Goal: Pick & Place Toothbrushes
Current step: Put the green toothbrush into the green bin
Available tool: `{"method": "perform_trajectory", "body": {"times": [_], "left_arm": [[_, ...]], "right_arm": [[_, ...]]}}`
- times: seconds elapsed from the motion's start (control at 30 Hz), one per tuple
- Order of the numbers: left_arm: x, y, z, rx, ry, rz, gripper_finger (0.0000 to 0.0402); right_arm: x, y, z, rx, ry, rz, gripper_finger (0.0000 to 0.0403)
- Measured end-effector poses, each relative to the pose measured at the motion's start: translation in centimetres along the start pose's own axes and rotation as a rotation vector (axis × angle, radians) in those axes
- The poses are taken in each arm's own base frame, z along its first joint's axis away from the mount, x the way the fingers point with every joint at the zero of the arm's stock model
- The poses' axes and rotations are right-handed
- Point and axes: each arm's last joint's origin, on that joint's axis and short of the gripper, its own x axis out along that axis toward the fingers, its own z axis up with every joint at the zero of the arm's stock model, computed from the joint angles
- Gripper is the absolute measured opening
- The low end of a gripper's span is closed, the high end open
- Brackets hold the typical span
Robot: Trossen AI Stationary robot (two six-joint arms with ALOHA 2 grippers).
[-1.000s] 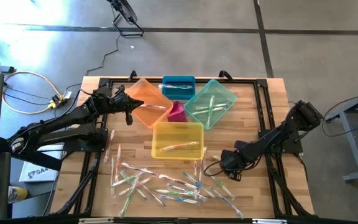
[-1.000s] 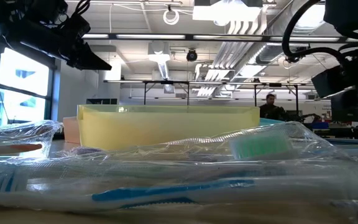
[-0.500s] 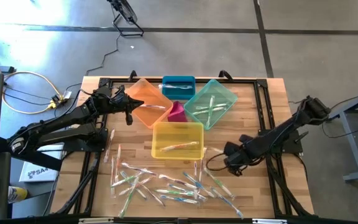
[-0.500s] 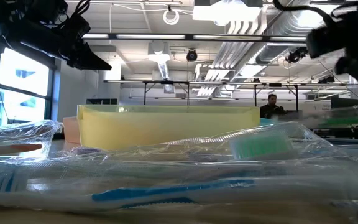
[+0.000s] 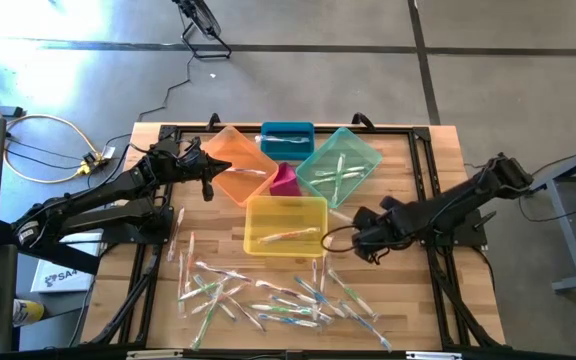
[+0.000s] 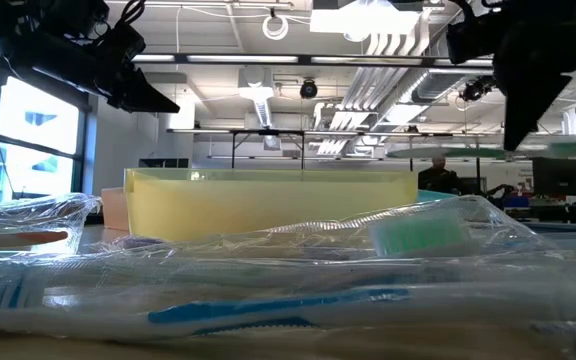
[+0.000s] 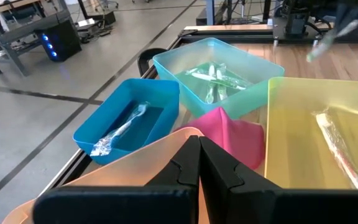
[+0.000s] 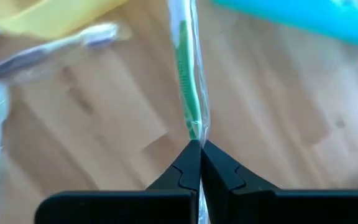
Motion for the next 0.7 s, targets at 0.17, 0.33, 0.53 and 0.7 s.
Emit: {"method": "perform_trajectory", "body": {"times": [0.17, 0.33, 0.53, 0.7], "left_arm": [[0.0, 0.0, 0.0, 0.0, 0.0, 0.0, 0.0], [0.0, 0.0, 0.0, 0.0, 0.0, 0.0, 0.0], [0.0, 0.0, 0.0, 0.0, 0.0, -0.001, 0.0], [0.0, 0.0, 0.0, 0.0, 0.0, 0.0, 0.0]], "right_arm": [[-0.7, -1.0, 1.5, -0.061, -0.078, -0.088, 0.0002], [-1.1, -2.1, 3.4, -0.129, -0.135, -0.153, 0.0003], [-0.9, -4.2, 5.7, -0.241, -0.161, -0.25, 0.0003], [-0.1, -6.0, 7.8, -0.381, -0.154, -0.281, 0.0003]]}}
